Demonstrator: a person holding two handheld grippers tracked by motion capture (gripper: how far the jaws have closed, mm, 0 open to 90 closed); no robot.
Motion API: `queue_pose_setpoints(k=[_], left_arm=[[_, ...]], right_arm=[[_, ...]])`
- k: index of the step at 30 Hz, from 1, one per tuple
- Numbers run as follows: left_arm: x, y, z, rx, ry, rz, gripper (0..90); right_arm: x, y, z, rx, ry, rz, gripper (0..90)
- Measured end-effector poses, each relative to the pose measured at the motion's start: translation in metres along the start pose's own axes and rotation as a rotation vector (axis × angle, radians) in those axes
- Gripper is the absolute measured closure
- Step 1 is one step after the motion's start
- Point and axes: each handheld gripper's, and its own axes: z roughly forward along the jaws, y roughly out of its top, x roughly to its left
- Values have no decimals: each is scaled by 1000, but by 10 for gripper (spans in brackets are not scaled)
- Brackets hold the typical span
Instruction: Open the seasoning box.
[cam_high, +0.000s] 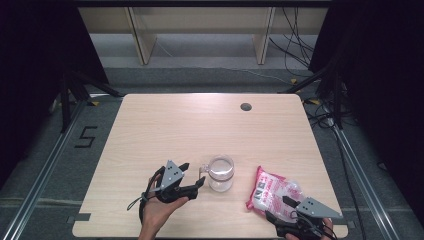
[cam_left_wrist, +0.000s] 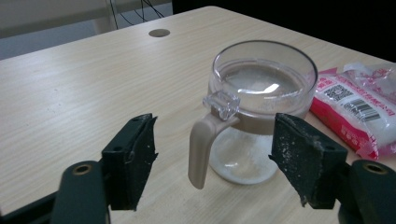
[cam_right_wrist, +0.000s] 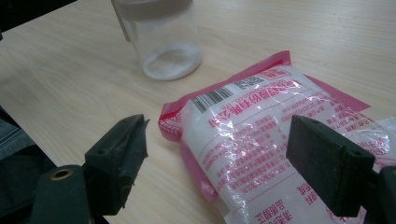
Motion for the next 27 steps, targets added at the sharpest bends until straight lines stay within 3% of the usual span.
queue_pose_setpoints(k=[1,2,3,4,7,9,10,11,12,13,14,15,17,18,20,23,27], left_arm=[[0,2,0,-9,-6,13,387],[0,4,-1,-18,-10,15,425],[0,6,-1,-29,-12,19,425],[1,9,-1,-42,-17,19,481],[2,16,0,-68,-27,40,588],[2,21,0,-98,-16,8,692],[4,24,0,-95,-19,34,716],[3,28,2,-111,-33,17,762],[3,30,3,-115,-38,5,792],[2,30,3,-112,-34,-19,815],[2,30,3,-112,-34,-19,830],[1,31,5,-110,-27,8,853],[-1,30,6,-106,-20,-6,871],[-2,29,6,-90,2,-8,878],[-4,28,8,-80,10,2,892],[-4,26,12,-73,35,16,894],[-3,19,16,-75,28,11,892]], right_arm=[[-3,1,1,-8,-9,-50,208],[-1,1,1,-2,2,-16,207],[-1,1,1,-2,2,-16,207],[1,0,2,-8,-2,0,205],[0,0,3,-14,-8,-33,204],[-2,1,2,-16,-12,-54,204],[-2,1,2,-16,-11,-54,203],[-1,1,2,-13,-7,-50,203],[2,0,2,-6,5,-13,203],[2,0,2,-5,5,-8,203],[2,0,2,-5,5,-8,203],[3,0,2,-6,9,-4,203],[-1,1,3,-15,13,-48,203],[2,1,2,-7,11,-9,203],[0,1,3,-13,9,-41,203],[0,2,3,-14,15,-44,203],[-1,3,2,-5,10,-56,203]])
